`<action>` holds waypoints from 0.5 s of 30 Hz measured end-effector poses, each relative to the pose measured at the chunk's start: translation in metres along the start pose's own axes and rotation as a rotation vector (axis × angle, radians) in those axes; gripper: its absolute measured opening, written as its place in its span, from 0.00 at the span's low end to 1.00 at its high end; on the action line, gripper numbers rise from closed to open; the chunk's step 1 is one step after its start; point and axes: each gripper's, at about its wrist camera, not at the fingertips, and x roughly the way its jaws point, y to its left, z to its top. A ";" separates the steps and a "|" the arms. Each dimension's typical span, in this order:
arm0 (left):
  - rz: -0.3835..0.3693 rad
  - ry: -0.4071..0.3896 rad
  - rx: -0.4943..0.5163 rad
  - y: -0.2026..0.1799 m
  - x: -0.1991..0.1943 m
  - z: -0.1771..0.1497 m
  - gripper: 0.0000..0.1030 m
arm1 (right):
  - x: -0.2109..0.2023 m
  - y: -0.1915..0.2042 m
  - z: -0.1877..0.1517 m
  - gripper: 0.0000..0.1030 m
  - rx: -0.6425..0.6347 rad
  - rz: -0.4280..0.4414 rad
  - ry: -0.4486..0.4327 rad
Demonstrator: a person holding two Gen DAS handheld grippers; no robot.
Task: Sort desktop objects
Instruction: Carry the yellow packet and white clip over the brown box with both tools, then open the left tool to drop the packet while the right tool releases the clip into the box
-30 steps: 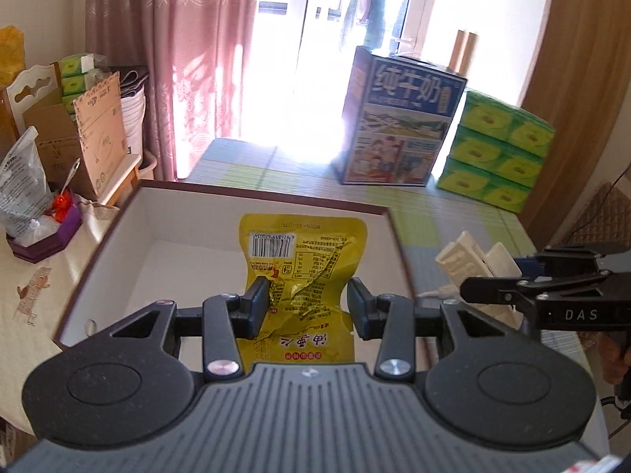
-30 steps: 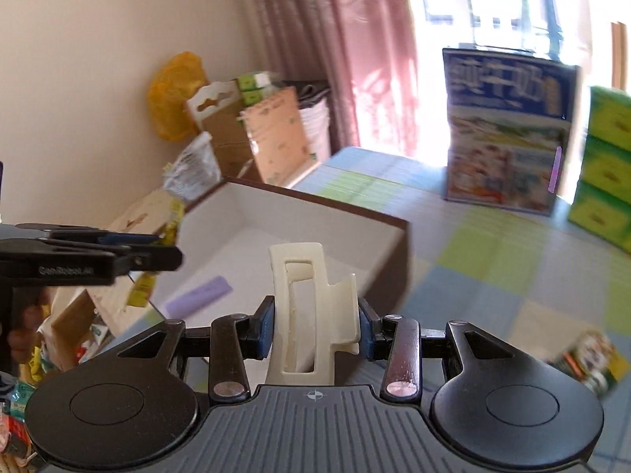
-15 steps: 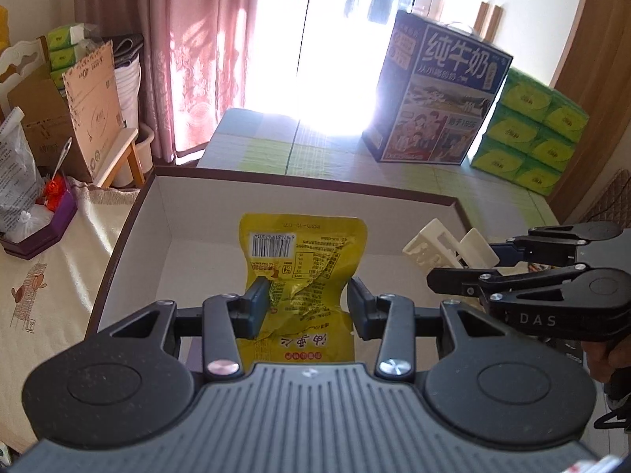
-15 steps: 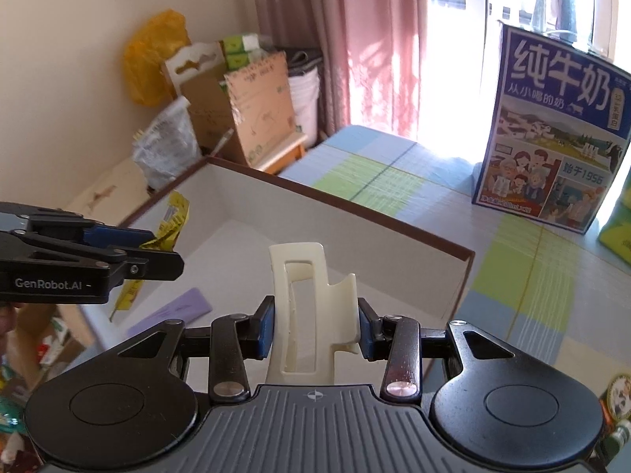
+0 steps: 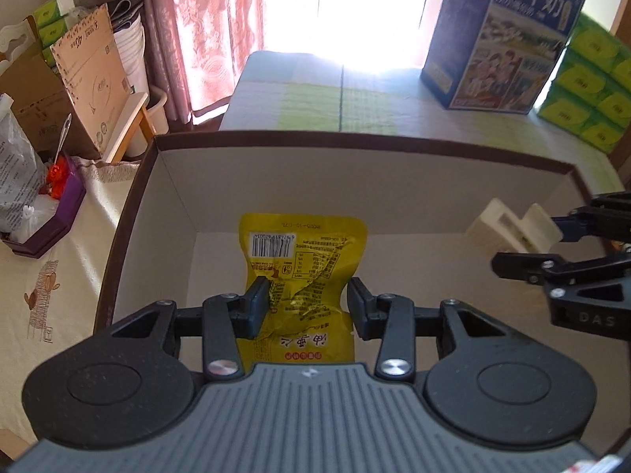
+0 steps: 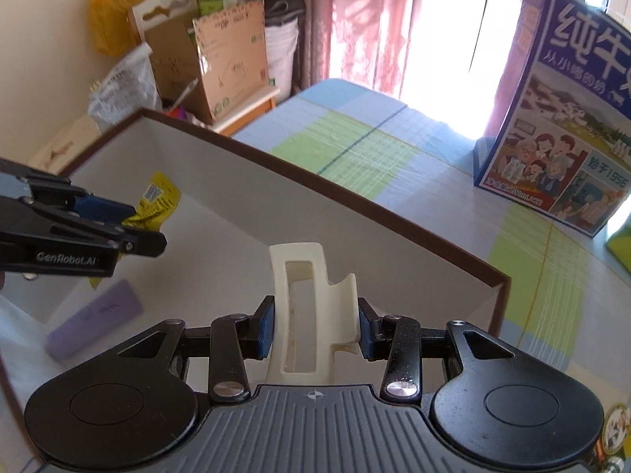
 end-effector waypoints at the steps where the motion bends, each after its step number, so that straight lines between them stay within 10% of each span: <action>1: 0.006 0.008 0.004 0.002 0.006 0.002 0.36 | 0.004 0.000 0.001 0.37 -0.003 -0.005 0.009; 15: 0.004 0.069 0.027 0.001 0.026 0.007 0.44 | 0.027 -0.003 0.000 0.37 -0.024 -0.042 0.071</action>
